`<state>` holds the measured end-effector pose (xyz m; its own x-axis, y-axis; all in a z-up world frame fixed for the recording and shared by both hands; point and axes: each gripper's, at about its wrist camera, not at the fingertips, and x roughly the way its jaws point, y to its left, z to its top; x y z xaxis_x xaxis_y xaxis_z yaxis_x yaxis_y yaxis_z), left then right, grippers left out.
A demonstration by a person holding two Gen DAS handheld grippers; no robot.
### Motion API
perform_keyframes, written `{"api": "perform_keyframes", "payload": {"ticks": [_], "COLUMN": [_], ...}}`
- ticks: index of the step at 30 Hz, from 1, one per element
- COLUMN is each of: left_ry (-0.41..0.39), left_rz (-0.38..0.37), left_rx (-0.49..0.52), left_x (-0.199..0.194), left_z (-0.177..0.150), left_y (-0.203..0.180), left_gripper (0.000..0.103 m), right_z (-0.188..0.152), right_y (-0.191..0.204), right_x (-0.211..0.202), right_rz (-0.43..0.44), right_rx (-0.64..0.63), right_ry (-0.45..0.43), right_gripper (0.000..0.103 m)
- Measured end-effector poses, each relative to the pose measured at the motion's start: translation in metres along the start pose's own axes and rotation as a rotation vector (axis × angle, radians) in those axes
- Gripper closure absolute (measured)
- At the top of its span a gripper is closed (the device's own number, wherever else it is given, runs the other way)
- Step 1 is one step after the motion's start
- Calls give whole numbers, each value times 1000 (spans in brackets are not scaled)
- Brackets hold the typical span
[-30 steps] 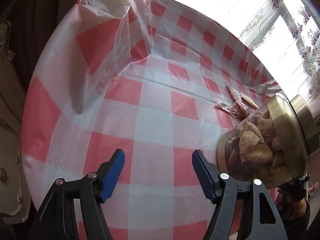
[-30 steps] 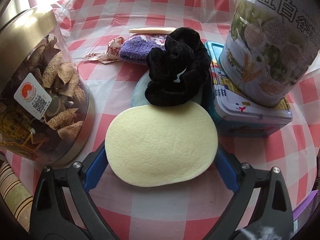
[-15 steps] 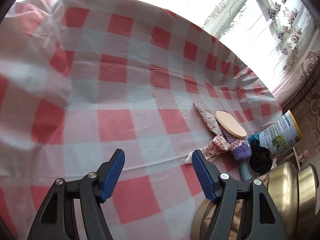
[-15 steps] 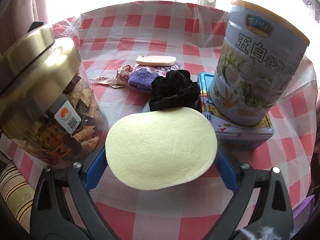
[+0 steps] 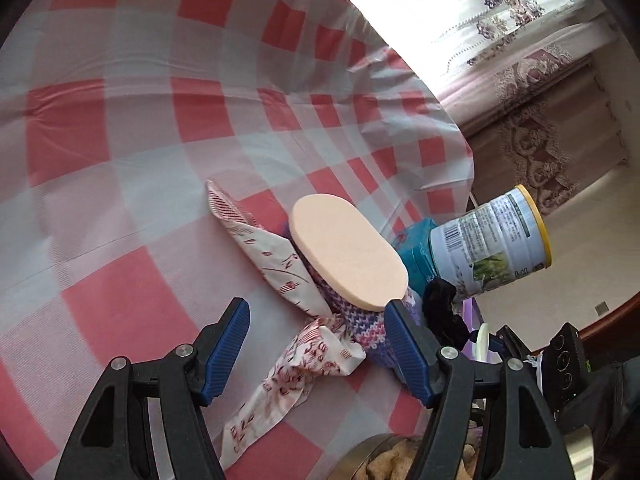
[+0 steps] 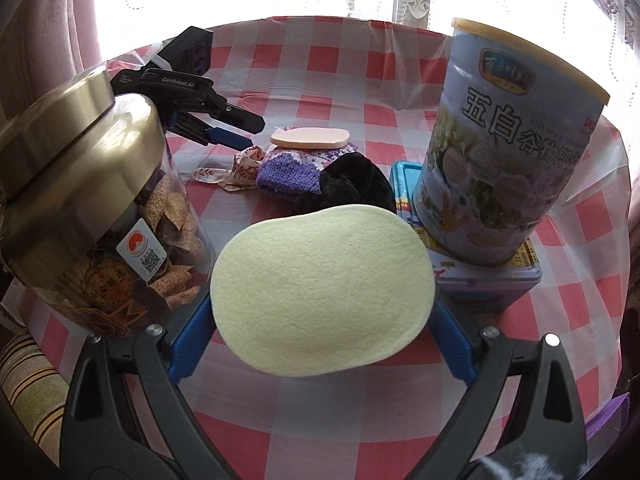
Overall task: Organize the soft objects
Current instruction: 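Grasp the floral cloth with the left tool while the right tool holds the sponge, then lift the floral cloth and yellow sponge and carry them over the white box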
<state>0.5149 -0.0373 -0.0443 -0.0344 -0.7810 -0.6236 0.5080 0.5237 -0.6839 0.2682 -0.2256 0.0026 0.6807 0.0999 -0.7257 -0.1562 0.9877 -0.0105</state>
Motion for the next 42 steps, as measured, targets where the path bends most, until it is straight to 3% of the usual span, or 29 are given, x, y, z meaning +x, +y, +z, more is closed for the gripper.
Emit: {"api": "perform_keyframes", "payload": {"ticks": [5,8,10,13,18,23,25,26,28,34,39,42], "left_ry": [81,112,141,147,94,40,19,18,25,24,-63,-129], "left_rz": [15,43,31,12,61,57,121,159,164,210,263,244], "left_rx": [125,179,196,237,211,150,119,91,65,73,53,77], "left_x": [21,24,30,35,12,-20,-28,-30,-32,-36,-62,-89], "left_z": [2,0,-3,-5,-10,-31,-37,-40,-47,-67,-73,-73], "left_y": [-16,-22,-25,-34,-27,-20,-16,-11,-6,-9,-16,-33], "left_gripper": [33,60,68,93,96,95,93,93,92,98,99,99], "right_z": [-1,-1,-1,0,0,-2,-3,-3,-5,-12,-16,-17], "right_y": [-1,-2,-1,1,-1,2,2,2,2,-1,-2,-3], "right_x": [4,6,7,6,4,-3,-5,-7,-12,-24,-36,-38], "right_rz": [9,11,11,8,2,5,7,7,8,8,6,10], "right_rx": [5,8,4,-3,4,-5,-3,-1,2,16,19,24], "right_ry": [12,19,20,16,14,3,1,-2,-4,-4,-14,-14], "right_gripper": [6,6,6,6,6,6,6,6,6,6,6,6]}}
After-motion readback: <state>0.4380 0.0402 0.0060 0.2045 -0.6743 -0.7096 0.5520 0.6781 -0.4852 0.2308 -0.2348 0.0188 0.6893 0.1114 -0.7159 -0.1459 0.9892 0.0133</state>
